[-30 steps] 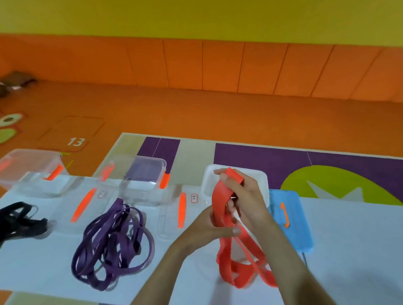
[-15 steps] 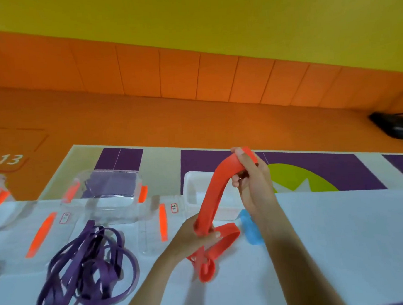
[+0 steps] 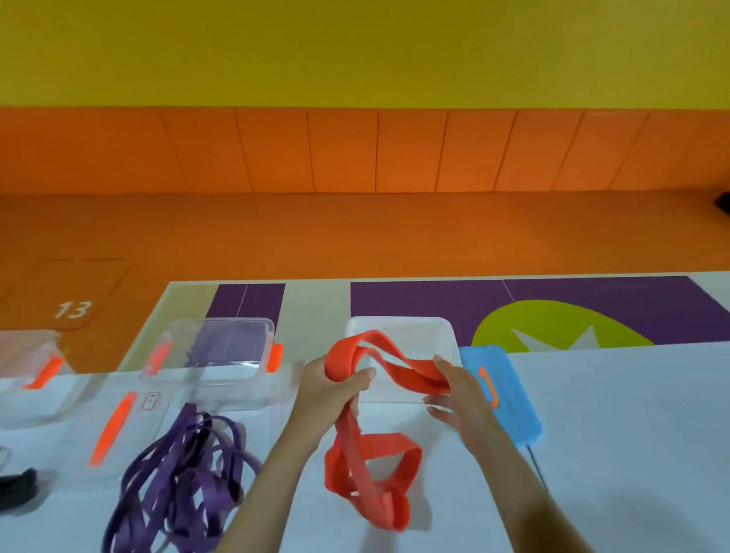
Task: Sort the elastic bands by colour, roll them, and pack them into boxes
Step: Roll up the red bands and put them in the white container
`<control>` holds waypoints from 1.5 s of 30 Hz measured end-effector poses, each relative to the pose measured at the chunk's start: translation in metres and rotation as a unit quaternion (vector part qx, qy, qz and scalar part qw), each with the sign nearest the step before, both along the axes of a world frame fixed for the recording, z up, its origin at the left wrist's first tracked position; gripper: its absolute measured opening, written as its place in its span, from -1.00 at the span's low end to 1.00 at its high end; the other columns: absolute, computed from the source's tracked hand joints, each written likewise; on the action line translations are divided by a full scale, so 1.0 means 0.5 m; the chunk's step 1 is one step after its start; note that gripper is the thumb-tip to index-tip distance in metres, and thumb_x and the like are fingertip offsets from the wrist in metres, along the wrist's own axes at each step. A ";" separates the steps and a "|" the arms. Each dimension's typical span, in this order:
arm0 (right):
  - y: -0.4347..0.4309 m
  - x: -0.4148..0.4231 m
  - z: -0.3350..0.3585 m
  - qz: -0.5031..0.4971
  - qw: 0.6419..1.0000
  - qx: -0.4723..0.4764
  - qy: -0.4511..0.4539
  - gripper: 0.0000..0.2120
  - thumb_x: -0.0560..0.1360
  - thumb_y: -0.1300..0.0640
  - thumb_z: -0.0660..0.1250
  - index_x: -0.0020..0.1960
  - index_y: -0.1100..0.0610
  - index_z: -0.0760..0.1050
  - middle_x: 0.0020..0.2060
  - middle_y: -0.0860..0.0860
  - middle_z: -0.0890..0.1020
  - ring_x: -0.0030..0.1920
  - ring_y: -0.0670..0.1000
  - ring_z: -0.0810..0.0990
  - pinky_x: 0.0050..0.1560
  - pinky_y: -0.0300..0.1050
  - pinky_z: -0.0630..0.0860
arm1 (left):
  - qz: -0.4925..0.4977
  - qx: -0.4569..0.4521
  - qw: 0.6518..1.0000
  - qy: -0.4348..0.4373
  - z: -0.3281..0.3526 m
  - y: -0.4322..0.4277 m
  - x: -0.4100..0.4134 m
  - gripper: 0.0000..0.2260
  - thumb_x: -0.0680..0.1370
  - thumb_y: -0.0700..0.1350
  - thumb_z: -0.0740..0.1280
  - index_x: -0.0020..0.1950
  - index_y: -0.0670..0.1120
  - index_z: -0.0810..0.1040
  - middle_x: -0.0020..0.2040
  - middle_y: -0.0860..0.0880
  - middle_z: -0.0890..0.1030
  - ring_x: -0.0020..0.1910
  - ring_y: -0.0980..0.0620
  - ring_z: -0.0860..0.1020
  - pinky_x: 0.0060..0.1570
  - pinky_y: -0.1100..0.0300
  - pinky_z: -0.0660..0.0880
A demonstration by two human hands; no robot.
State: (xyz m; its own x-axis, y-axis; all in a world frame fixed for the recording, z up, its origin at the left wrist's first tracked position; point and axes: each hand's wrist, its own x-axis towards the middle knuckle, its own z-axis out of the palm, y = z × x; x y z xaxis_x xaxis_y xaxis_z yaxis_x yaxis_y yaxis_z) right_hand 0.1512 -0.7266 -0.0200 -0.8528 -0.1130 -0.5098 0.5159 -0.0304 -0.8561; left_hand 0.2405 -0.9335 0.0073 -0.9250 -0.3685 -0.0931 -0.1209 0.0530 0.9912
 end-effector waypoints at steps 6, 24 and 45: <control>0.012 0.036 -0.162 0.011 0.964 -0.194 -0.184 -0.37 0.57 -0.30 0.34 0.24 0.28 0.55 0.03 0.26 0.69 -0.04 0.25 0.70 0.05 0.13 0.65 | -0.070 -0.067 0.994 -0.058 -0.039 0.015 0.022 -0.95 0.49 -0.12 0.51 -0.12 -0.03 0.67 -0.46 -0.08 0.59 -0.49 0.02 0.54 -0.37 0.22 0.53; -0.070 0.115 -0.257 0.466 0.732 0.421 0.263 -0.56 0.59 -0.08 0.38 0.46 -0.14 0.52 0.27 -0.06 0.67 0.32 0.06 0.62 0.32 -0.04 0.50 | 0.028 -0.022 0.990 -0.139 -0.085 0.005 0.069 -0.87 0.52 -0.20 0.54 0.01 -0.17 0.64 -0.36 -0.16 0.58 -0.35 -0.06 0.57 -0.25 0.19 0.59; -0.007 -0.006 -0.133 0.248 0.968 0.029 -0.037 -0.55 0.67 -0.31 0.20 0.25 0.00 0.62 0.10 0.05 0.78 0.14 0.10 0.75 0.09 0.01 0.60 | -0.048 -0.031 0.997 -0.047 -0.010 0.015 0.059 -0.71 0.45 -0.06 0.57 0.08 -0.13 0.61 -0.34 -0.02 0.63 -0.38 0.06 0.62 -0.31 0.23 0.57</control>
State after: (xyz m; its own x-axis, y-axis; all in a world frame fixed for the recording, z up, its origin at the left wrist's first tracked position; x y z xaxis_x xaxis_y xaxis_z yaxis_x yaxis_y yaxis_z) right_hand 0.1480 -0.7301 -0.0864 -0.6625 -0.4680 -0.5848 0.5138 0.2842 -0.8095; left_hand 0.2702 -0.9260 0.0022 -0.9445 -0.2861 -0.1614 -0.2049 0.1293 0.9702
